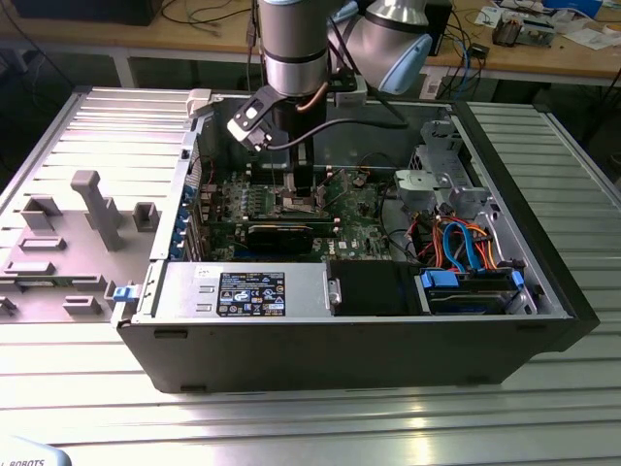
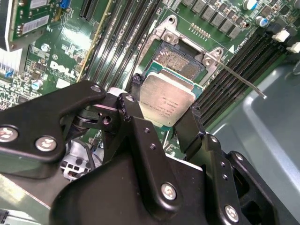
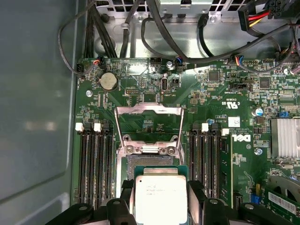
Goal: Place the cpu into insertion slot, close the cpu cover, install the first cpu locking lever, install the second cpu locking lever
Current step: 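Place the cpu into insertion slot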
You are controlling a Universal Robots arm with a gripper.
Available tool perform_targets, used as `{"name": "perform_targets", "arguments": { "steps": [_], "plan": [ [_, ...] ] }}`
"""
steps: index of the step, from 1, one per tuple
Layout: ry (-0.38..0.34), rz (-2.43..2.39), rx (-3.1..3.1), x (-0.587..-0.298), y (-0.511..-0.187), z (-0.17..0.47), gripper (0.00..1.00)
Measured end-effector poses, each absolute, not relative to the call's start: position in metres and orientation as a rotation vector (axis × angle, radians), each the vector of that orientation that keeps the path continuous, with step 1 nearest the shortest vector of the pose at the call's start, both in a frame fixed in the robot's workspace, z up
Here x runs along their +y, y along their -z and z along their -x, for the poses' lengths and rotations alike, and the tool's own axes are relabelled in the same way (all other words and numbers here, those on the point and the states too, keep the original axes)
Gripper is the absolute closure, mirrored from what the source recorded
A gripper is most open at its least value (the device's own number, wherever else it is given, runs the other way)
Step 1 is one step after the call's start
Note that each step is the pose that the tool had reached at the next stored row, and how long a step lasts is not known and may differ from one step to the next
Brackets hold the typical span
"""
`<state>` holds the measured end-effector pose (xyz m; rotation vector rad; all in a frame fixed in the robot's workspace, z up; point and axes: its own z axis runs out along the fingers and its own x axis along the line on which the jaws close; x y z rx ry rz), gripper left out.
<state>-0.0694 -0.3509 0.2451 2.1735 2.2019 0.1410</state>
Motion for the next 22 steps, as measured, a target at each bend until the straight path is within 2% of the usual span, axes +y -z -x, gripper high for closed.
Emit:
{"name": "perform_targets", "arguments": {
  "steps": [3, 22],
  "plan": [
    [-0.142, -2.174, 2.200, -0.351, -0.232, 0.069, 0.45],
    [-0.156, -2.164, 2.192, -0.351, -0.226, 0.070, 0.45]
  ]
}}
